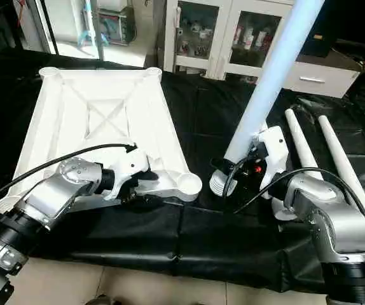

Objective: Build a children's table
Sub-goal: Pick table leg

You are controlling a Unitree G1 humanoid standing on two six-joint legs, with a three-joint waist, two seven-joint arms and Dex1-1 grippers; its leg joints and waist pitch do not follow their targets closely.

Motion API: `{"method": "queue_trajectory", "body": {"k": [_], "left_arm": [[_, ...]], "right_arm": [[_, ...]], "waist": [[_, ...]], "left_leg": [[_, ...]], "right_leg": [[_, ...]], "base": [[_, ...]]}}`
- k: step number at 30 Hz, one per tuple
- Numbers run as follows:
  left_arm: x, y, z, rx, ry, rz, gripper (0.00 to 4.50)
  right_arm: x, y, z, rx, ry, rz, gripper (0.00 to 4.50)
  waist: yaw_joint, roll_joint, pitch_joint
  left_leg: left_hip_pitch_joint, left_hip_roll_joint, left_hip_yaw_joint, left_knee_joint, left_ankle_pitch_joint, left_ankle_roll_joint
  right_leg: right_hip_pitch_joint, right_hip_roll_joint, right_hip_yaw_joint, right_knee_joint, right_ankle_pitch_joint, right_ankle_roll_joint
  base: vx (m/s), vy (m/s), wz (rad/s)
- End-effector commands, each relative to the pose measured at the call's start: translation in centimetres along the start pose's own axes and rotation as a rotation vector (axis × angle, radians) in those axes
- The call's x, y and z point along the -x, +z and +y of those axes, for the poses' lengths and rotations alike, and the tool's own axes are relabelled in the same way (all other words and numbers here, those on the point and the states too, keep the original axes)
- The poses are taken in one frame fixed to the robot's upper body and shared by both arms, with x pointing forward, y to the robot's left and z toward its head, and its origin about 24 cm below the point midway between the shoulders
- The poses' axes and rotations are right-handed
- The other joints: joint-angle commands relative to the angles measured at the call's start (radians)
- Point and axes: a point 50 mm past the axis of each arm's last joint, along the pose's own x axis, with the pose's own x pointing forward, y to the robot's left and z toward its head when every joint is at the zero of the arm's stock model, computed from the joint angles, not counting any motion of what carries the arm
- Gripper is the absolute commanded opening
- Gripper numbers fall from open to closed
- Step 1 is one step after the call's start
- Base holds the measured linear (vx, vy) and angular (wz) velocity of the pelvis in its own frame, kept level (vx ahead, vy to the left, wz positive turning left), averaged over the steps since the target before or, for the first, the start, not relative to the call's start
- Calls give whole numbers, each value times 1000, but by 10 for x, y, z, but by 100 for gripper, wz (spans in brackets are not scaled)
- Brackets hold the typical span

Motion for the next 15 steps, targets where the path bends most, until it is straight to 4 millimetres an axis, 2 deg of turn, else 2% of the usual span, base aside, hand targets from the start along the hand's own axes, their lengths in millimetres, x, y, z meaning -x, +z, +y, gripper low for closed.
{"method": "queue_trajectory", "body": {"k": [1,2,3,4,5,7,8,10,11,13,15], "left_arm": [[-1,3,-1,-23,-8,15,290],[-2,3,-1,-27,-9,21,259],[-2,3,-1,-25,-7,22,255],[-2,3,-1,-22,-4,23,255],[-3,3,0,-19,-1,25,249],[-3,3,1,-9,11,31,234],[-4,2,2,-4,17,52,209],[-5,-1,1,-14,9,73,203],[-5,-2,0,-18,5,84,196],[-5,-3,-1,-21,1,92,171],[-5,-5,-3,-30,-13,103,159]], "right_arm": [[4,3,0,17,-6,-2,188],[4,2,0,17,-6,-1,188],[5,2,1,17,-4,0,188],[5,2,1,16,-3,0,188],[5,2,2,15,-1,0,188],[5,1,3,13,2,0,188],[6,-1,4,6,4,0,188],[7,-4,5,7,1,2,188],[7,-5,6,7,-1,2,188],[8,-5,6,7,-3,2,188],[8,-6,7,5,-3,-2,188]], "waist": [[-1,6,-65],[-1,7,-65],[0,11,-67],[-1,9,-66],[1,16,-67],[0,13,-67],[2,23,-67],[1,19,-66],[2,24,-66],[1,21,-66],[1,26,-67]], "left_leg": [[23,68,-36,-88,-235,-41],[23,69,-35,-89,-234,-41],[23,69,-36,-88,-232,-42],[22,69,-36,-89,-232,-41],[24,69,-36,-89,-232,-43],[23,68,-36,-89,-236,-43],[23,68,-37,-90,-244,-46],[22,69,-38,-91,-251,-45],[23,68,-38,-91,-261,-46],[23,68,-38,-91,-266,-44],[21,67,-39,-91,-268,-42]], "right_leg": [[36,-80,46,-84,-260,-192],[35,-80,46,-85,-254,-193],[36,-80,46,-83,-249,-194],[36,-80,46,-84,-243,-195],[36,-80,46,-82,-234,-199],[37,-79,46,-83,-227,-203],[38,-79,46,-84,-229,-204],[39,-79,46,-85,-234,-202],[38,-80,46,-86,-250,-200],[38,-81,46,-89,-267,-198],[39,-81,46,-90,-277,-194]], "base": [[0,0,0],[0,0,0],[0,0,0],[0,0,0],[0,0,0],[0,0,0],[0,0,0],[0,0,0],[0,0,0],[0,0,0],[0,0,0]]}}
